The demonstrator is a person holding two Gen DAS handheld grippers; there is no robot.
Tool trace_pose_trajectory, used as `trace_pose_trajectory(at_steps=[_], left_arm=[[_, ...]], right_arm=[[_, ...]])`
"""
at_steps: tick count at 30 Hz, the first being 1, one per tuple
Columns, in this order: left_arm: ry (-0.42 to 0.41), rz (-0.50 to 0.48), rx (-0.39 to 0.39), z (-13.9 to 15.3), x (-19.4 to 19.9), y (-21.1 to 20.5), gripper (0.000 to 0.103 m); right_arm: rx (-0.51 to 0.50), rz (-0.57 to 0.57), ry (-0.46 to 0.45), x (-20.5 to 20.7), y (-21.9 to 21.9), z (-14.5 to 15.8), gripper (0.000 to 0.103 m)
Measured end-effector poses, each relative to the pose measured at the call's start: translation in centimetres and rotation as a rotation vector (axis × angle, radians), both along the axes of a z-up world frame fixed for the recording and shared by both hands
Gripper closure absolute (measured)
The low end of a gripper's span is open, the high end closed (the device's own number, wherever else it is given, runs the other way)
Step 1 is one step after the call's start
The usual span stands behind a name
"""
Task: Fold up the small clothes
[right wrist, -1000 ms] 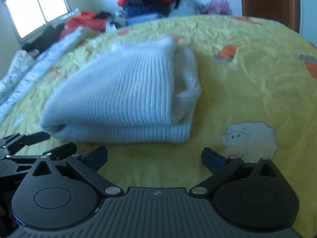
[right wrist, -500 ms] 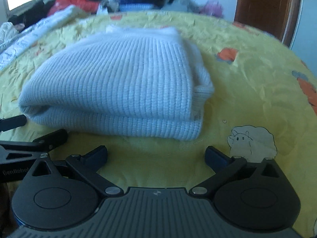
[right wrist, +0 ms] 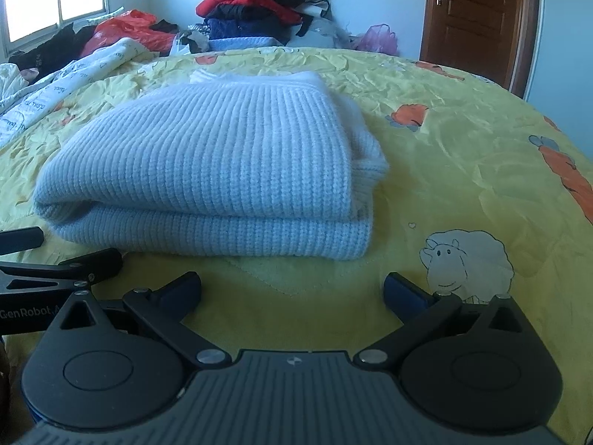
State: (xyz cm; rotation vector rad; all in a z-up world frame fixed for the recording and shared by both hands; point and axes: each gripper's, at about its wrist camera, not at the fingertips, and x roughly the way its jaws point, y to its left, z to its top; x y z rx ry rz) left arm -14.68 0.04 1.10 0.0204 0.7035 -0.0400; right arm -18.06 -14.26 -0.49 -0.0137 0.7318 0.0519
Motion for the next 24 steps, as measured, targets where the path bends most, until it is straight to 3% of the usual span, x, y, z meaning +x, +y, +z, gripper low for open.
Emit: trace_pose_trajectory(at_steps=[24], left_arm=[[-0.02,-0.003,-0.002,-0.37,0.44,0.14,0.0]], right_arm=[[-0.007,-0.027,-0.049,-0.75,0.34,-0.49,0.0]])
